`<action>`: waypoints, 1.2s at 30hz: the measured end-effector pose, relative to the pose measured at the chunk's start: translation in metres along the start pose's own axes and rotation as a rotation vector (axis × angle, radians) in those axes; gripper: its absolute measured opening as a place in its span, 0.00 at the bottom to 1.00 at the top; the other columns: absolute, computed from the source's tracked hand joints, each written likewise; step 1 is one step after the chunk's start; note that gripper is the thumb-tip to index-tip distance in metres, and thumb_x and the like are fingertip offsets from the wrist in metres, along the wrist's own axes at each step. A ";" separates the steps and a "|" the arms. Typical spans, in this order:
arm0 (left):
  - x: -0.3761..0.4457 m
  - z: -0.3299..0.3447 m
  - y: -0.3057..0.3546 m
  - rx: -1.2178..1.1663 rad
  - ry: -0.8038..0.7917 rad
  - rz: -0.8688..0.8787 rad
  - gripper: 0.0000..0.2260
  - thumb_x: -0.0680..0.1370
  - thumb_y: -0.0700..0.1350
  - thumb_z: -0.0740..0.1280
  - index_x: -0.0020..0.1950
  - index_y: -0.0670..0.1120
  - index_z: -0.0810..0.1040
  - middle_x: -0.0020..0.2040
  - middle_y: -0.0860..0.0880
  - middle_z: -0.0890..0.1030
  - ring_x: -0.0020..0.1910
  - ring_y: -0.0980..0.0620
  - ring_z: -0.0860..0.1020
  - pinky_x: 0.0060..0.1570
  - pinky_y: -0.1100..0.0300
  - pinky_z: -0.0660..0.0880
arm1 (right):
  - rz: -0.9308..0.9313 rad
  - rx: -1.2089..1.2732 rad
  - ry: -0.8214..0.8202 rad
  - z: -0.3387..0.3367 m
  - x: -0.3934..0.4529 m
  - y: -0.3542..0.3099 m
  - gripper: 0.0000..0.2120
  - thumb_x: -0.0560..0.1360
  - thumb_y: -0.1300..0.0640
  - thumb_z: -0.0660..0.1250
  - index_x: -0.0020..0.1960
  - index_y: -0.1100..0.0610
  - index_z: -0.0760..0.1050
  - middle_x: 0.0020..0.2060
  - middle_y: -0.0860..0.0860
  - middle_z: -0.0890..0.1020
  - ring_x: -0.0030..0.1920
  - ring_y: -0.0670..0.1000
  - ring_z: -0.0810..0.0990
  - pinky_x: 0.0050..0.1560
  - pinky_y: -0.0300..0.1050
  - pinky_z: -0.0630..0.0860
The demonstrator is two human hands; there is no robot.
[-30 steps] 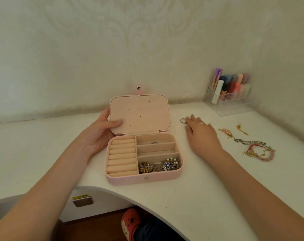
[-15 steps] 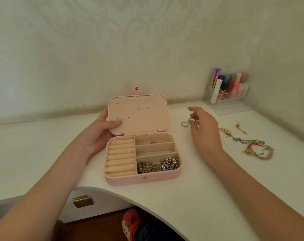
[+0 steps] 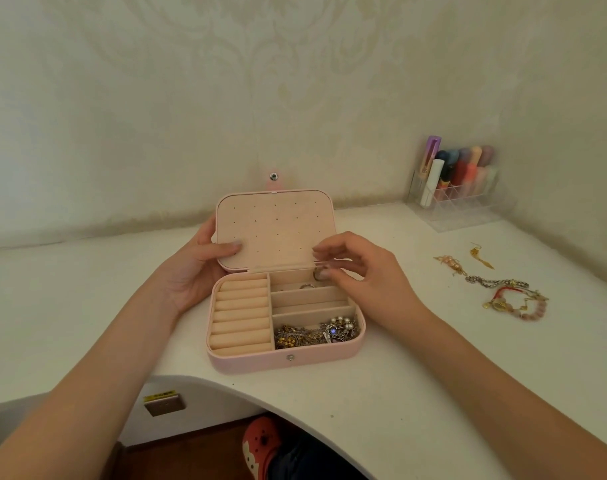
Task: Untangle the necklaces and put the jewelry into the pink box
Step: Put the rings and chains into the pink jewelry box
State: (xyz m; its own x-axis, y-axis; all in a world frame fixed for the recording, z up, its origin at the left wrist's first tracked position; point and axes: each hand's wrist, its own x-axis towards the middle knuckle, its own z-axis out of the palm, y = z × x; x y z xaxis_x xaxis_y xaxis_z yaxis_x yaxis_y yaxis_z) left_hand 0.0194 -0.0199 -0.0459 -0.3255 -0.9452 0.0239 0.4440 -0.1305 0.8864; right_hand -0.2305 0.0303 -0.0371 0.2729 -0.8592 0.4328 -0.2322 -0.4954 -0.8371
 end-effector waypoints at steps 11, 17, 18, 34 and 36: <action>-0.001 0.001 0.000 0.019 -0.010 0.005 0.43 0.50 0.40 0.83 0.65 0.50 0.75 0.59 0.45 0.80 0.55 0.45 0.80 0.47 0.51 0.80 | 0.310 -0.639 0.156 -0.035 0.007 0.035 0.19 0.82 0.59 0.56 0.72 0.56 0.66 0.69 0.55 0.71 0.72 0.54 0.64 0.67 0.40 0.58; -0.001 -0.001 -0.001 0.021 -0.009 0.006 0.47 0.50 0.40 0.83 0.68 0.49 0.72 0.60 0.45 0.80 0.55 0.44 0.80 0.47 0.51 0.80 | 0.318 -0.692 0.169 -0.033 0.009 0.040 0.10 0.79 0.59 0.62 0.57 0.60 0.78 0.49 0.56 0.82 0.51 0.56 0.78 0.51 0.46 0.71; 0.000 -0.001 -0.001 0.021 -0.012 0.007 0.46 0.50 0.40 0.83 0.68 0.49 0.72 0.60 0.45 0.80 0.55 0.44 0.80 0.47 0.51 0.80 | 0.318 -0.690 0.182 -0.033 0.009 0.040 0.10 0.78 0.59 0.63 0.56 0.60 0.79 0.48 0.55 0.82 0.50 0.55 0.78 0.48 0.44 0.70; 0.001 -0.004 -0.001 0.034 -0.007 -0.009 0.46 0.53 0.40 0.82 0.70 0.48 0.70 0.65 0.42 0.76 0.62 0.41 0.76 0.53 0.47 0.78 | -0.043 -0.248 -0.014 0.007 0.003 -0.015 0.14 0.71 0.64 0.71 0.56 0.54 0.78 0.48 0.43 0.83 0.52 0.33 0.76 0.53 0.22 0.63; 0.000 0.000 -0.001 0.042 0.016 -0.001 0.47 0.52 0.40 0.82 0.70 0.47 0.70 0.63 0.42 0.77 0.59 0.42 0.78 0.49 0.49 0.79 | -0.001 -0.186 -0.039 0.007 0.007 -0.014 0.16 0.71 0.66 0.71 0.57 0.56 0.77 0.50 0.47 0.83 0.50 0.30 0.77 0.52 0.21 0.65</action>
State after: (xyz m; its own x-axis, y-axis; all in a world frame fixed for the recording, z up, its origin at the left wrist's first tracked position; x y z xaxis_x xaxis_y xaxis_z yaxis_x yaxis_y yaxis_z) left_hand 0.0188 -0.0199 -0.0470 -0.3120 -0.9500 0.0159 0.4085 -0.1190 0.9050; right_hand -0.2184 0.0322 -0.0249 0.3084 -0.8550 0.4170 -0.3993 -0.5142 -0.7590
